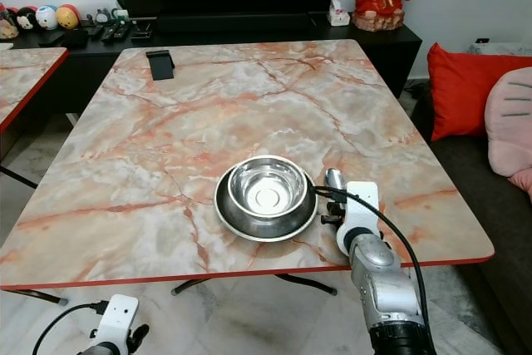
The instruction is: Setting the table
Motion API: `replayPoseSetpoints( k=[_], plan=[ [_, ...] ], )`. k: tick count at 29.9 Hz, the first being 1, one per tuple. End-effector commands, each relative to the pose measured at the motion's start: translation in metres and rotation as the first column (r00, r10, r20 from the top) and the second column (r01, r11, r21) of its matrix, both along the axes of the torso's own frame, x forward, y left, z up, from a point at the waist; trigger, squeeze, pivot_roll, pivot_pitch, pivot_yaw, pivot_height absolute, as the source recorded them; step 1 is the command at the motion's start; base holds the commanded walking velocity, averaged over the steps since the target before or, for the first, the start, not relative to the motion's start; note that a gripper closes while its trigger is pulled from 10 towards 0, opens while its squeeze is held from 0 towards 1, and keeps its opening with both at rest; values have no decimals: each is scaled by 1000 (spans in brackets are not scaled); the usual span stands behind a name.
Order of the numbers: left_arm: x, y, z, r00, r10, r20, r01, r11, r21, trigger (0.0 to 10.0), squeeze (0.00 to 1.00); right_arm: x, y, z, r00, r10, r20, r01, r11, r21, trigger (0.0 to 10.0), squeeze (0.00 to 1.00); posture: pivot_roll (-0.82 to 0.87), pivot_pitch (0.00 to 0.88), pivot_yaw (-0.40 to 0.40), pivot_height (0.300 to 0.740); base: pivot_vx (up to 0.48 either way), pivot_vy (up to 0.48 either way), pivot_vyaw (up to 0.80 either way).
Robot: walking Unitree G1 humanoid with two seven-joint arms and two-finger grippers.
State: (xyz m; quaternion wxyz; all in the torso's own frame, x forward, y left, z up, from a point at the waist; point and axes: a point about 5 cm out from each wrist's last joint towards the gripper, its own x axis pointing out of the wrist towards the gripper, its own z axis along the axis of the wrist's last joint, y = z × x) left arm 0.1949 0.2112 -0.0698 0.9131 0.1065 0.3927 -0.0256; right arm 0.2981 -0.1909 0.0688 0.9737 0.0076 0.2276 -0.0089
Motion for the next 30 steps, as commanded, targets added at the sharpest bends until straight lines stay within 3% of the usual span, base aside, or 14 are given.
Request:
replayPoseSetpoints(
  k=[1, 11, 30],
  plan=[
    [-4, 1, -3, 1000, -6, -27, 6, 1000, 18, 10000, 0, -1, 0, -1, 1000, -10, -3, 10, 1000, -11, 10000, 0, -29, 0, 30, 740, 0, 0, 0],
    [-4, 1, -3, 1000, -4, -28, 5, 1000, 17, 10000, 0, -1, -2, -1, 1000, -18, 11, 18, 998, -61, 10000, 0, -30, 0, 31, 740, 0, 0, 0],
    [-4, 1, -3, 1000, -5, -29, 5, 1000, 17, 10000, 0, -1, -5, 1, 999, -43, 19, 44, 996, -71, 10000, 0, -29, 0, 31, 740, 0, 0, 0]
  ],
)
